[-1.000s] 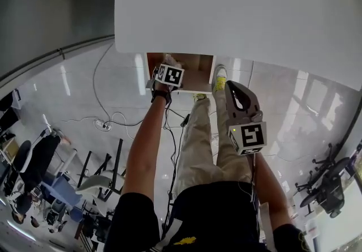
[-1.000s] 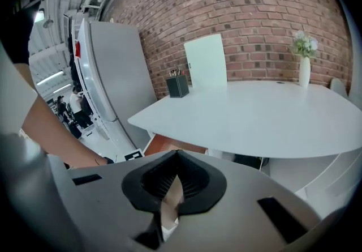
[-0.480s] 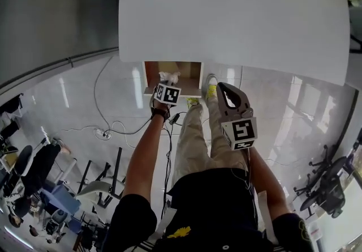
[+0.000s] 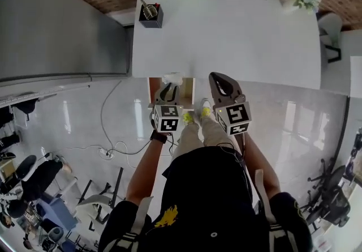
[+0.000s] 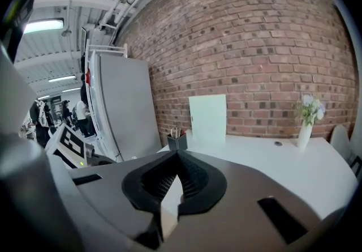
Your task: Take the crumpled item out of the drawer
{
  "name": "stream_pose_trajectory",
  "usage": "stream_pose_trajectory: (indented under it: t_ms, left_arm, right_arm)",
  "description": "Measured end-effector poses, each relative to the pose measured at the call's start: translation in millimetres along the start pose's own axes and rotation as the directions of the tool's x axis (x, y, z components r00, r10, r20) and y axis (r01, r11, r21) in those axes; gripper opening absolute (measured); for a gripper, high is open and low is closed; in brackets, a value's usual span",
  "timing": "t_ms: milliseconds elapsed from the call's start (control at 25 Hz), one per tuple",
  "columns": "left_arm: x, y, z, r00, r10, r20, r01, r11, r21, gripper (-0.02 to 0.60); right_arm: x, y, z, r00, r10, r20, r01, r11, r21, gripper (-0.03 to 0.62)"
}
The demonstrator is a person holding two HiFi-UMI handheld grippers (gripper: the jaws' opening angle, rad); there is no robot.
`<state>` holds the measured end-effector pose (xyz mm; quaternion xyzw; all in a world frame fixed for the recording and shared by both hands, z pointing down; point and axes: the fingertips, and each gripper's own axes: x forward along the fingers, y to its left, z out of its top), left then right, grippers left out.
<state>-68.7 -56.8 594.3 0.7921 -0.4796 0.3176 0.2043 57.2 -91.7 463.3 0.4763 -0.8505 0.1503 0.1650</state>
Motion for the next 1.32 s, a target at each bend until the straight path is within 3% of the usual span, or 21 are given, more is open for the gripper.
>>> stream_pose_trajectory:
  t_ms: [80,200,360,640,760,880,1320]
  left_arm:
    - [-23,-6,52,0.994,0.015,0.108,-0.019,0.999,0.041,0.089]
    - [-59,-13,118,0.968,0.027,0.248,-0.051,0.995,0.091,0.079]
    - [-107,-11,205,0.9,0.04,0.433,-0.119,0.98,0.157,0.071]
    - [-177,-12,281,0.785,0.061,0.616,-0.213,0.961,0.176,0.064]
    - [-193,-14,295,0.752,0.065,0.656,-0.235,0.956,0.176,0.061]
    - [-198,-16,300,0.743,0.06,0.666,-0.24,0.954,0.181,0.06]
    - [-196,-17,292,0.755,0.051,0.654,-0.229,0.955,0.19,0.058]
  right_arm:
    - [-13,-5,30,0.999,-0.005,0.042,0.006,1.0,-0.018,0.026]
    - [-35,-13,71,0.994,-0.032,0.108,0.035,0.999,-0.029,0.026]
    - [-56,-28,125,0.974,-0.061,0.219,0.081,0.993,-0.084,0.026]
    - [-80,-33,195,0.934,-0.053,0.354,0.111,0.983,-0.146,0.026]
    - [-85,-32,209,0.924,-0.044,0.381,0.113,0.98,-0.161,0.026]
    - [-86,-30,213,0.92,-0.038,0.389,0.112,0.979,-0.169,0.026]
    - [-91,-19,204,0.925,-0.04,0.378,0.108,0.981,-0.16,0.026]
